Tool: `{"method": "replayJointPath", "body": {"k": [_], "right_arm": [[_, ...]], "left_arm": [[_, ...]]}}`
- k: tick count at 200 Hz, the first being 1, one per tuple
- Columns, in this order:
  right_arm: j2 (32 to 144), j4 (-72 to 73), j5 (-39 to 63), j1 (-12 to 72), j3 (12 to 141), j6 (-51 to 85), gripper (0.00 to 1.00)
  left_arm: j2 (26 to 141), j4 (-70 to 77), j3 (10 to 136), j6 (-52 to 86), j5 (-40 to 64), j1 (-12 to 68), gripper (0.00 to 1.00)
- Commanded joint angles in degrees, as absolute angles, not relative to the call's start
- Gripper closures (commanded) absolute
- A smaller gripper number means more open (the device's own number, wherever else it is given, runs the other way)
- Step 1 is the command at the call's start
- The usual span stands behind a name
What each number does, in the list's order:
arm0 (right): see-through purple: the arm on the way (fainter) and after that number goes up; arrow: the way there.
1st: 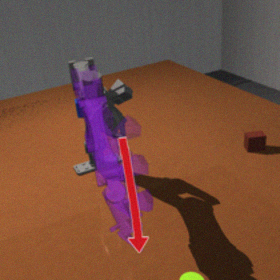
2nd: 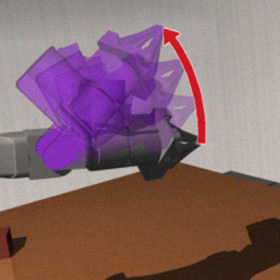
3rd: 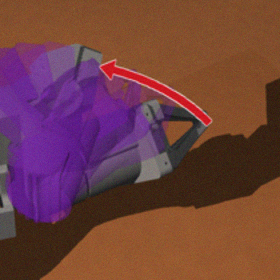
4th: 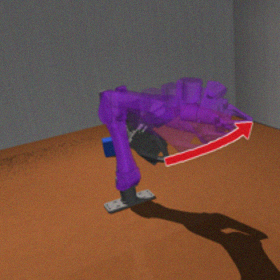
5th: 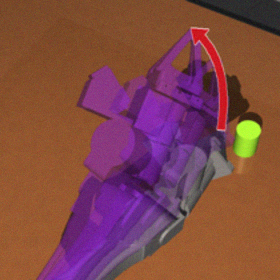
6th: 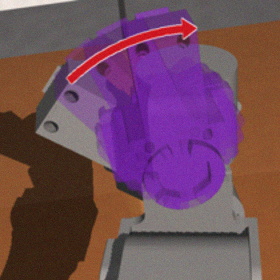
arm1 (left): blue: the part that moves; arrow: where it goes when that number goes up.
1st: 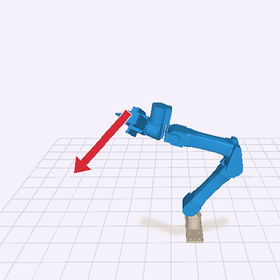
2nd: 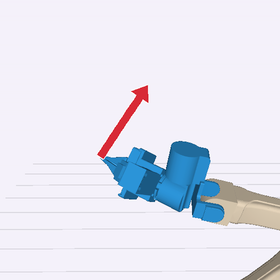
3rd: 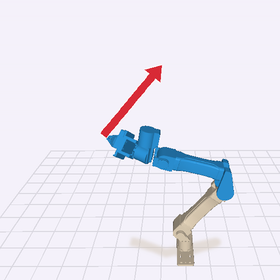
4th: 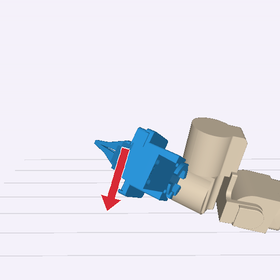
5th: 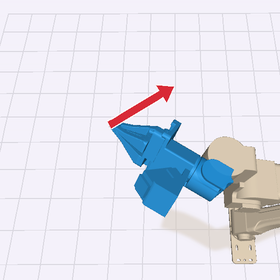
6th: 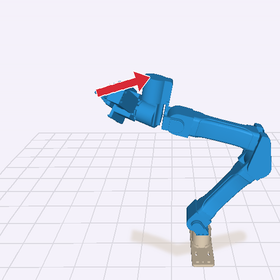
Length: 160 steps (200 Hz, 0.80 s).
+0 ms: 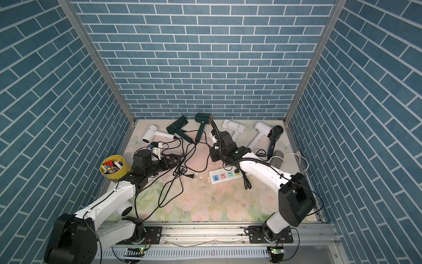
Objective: Charge the blow dryers
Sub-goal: Pick up the plug from the center of the board.
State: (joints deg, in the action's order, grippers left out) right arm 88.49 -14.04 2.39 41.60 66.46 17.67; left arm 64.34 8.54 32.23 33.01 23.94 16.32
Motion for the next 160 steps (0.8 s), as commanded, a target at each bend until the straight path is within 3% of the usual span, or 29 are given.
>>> {"method": "replayJointPath", "body": {"k": [1, 42, 105, 160], "right_arm": [[88.0, -6.6, 7.3, 41.4, 64.0, 22.0, 1.00], [87.1, 2.0, 13.6, 42.0, 57.7, 21.3, 1.00], [85.1, 6.2, 12.9, 44.9, 52.3, 19.1, 1.00], [82.0, 7.8, 11.9, 45.4, 48.1, 19.2, 1.00]], "left_arm": [[64.2, 11.5, 34.7, 30.8, 26.7, 20.1, 0.01], [71.4, 14.8, 39.3, 38.3, 35.2, 22.9, 0.09], [79.1, 19.6, 42.1, 51.4, 31.2, 28.0, 0.13], [85.7, 22.3, 46.2, 54.8, 31.7, 30.6, 0.40]]}}
